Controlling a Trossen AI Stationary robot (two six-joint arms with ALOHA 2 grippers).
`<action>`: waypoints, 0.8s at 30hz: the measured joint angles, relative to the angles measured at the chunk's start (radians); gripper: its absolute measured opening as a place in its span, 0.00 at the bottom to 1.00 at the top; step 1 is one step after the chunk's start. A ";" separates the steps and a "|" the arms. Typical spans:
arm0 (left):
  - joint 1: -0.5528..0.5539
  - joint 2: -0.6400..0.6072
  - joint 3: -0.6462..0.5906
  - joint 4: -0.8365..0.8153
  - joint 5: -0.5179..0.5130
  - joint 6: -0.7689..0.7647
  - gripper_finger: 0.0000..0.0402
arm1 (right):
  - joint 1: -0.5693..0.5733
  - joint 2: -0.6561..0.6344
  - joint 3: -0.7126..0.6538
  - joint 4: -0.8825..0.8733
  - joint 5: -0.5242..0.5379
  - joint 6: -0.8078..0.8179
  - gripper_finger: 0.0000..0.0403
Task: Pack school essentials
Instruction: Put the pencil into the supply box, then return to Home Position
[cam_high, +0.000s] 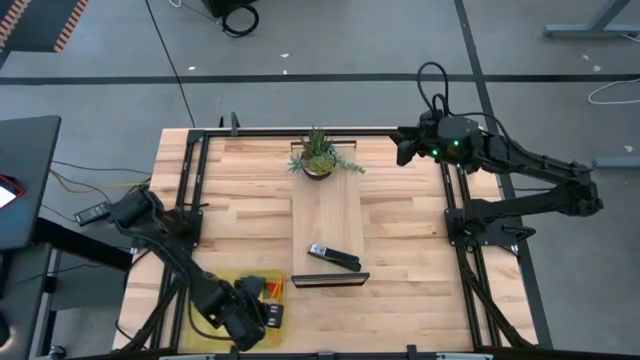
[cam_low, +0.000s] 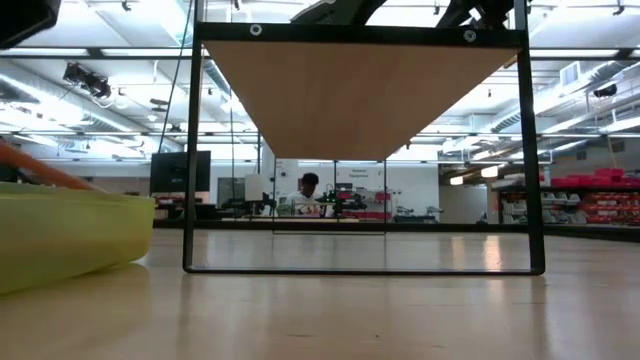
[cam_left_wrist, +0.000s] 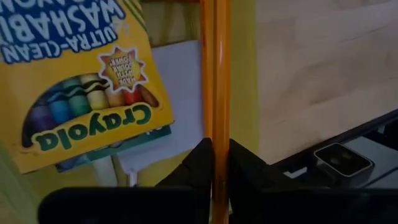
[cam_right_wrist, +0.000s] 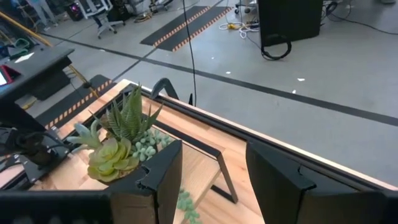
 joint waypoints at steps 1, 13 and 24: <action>0.003 0.005 0.000 0.004 0.009 -0.003 0.10 | -0.005 0.000 0.000 0.001 -0.007 0.000 0.46; 0.042 0.014 0.000 -0.007 0.019 0.012 0.12 | -0.016 0.000 0.000 0.005 -0.033 0.000 0.46; 0.051 0.027 0.000 0.016 0.042 0.021 0.26 | -0.016 0.000 0.000 0.006 -0.033 -0.003 0.46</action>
